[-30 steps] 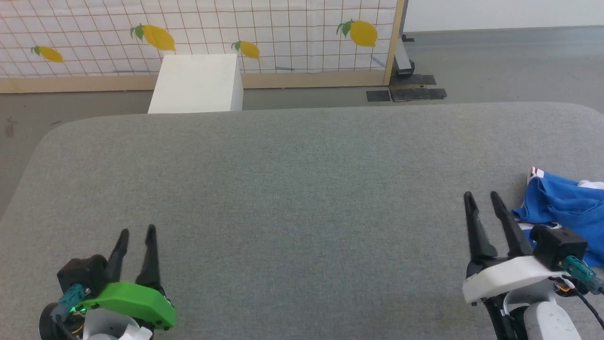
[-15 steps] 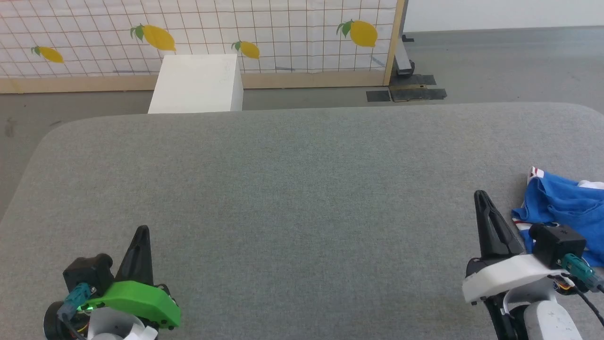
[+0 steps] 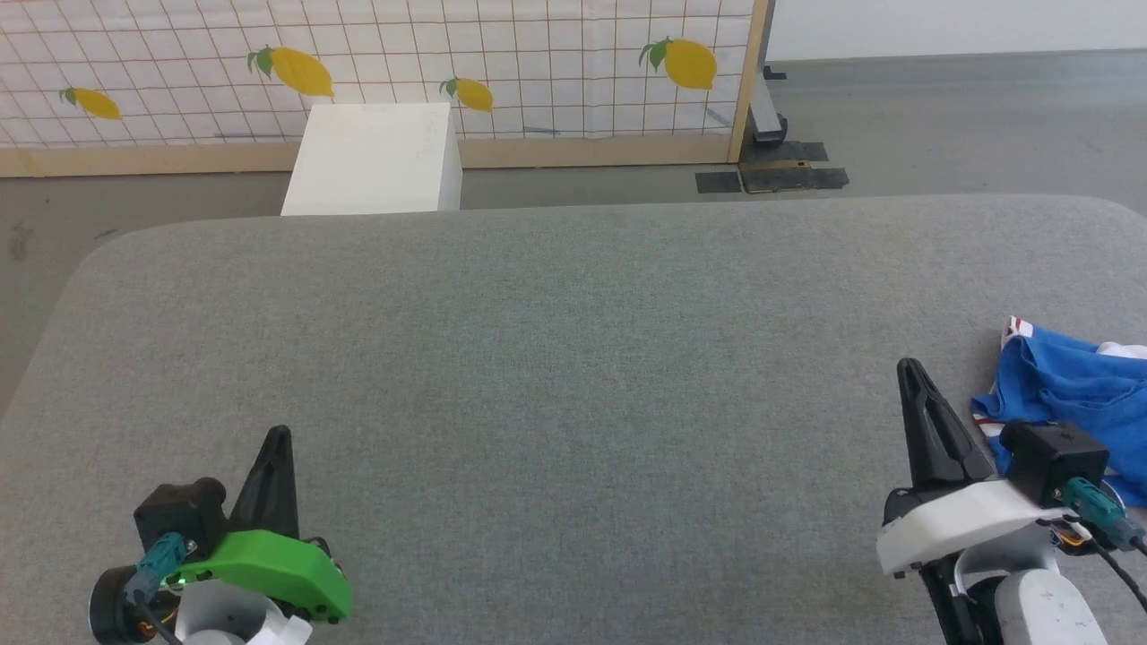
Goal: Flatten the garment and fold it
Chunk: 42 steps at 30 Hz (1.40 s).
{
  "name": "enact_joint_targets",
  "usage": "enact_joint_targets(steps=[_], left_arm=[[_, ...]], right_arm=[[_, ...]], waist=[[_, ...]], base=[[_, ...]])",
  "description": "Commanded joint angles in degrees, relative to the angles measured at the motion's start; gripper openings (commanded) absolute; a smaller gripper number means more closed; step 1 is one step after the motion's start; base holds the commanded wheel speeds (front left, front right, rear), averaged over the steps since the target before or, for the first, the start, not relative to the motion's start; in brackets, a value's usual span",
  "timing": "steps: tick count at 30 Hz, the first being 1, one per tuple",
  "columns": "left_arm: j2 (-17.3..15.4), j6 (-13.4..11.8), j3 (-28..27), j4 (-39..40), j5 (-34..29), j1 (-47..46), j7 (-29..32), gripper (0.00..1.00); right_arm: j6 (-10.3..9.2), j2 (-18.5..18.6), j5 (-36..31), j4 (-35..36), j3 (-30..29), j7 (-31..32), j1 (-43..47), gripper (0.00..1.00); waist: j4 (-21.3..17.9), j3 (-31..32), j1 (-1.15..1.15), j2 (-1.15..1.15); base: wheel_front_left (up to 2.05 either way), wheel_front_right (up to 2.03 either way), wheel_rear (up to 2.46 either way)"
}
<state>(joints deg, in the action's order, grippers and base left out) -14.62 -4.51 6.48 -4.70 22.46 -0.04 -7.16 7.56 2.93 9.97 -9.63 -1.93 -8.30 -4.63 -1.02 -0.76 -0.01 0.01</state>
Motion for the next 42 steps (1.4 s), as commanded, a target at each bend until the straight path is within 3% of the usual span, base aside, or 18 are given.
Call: enact_joint_targets(steps=[1, 42], left_arm=[[0.41, 0.49, -0.27, 0.39, -1.28, 0.01, 0.2, 0.0], [5.24, 2.2, -2.92, 2.23, -10.32, 0.02, 3.17, 0.0]], right_arm=[[-0.02, -0.01, -0.76, 0.53, 0.23, 0.28, 0.87, 0.0], [-0.04, -0.03, -4.69, 4.42, 0.96, 3.71, 2.47, 0.0]], waist=[[0.21, 0.2, 0.01, -0.01], [0.56, 0.44, 0.01, -0.01]], base=[[0.0, 0.0, 0.0], [0.0, 0.0, 0.0]])
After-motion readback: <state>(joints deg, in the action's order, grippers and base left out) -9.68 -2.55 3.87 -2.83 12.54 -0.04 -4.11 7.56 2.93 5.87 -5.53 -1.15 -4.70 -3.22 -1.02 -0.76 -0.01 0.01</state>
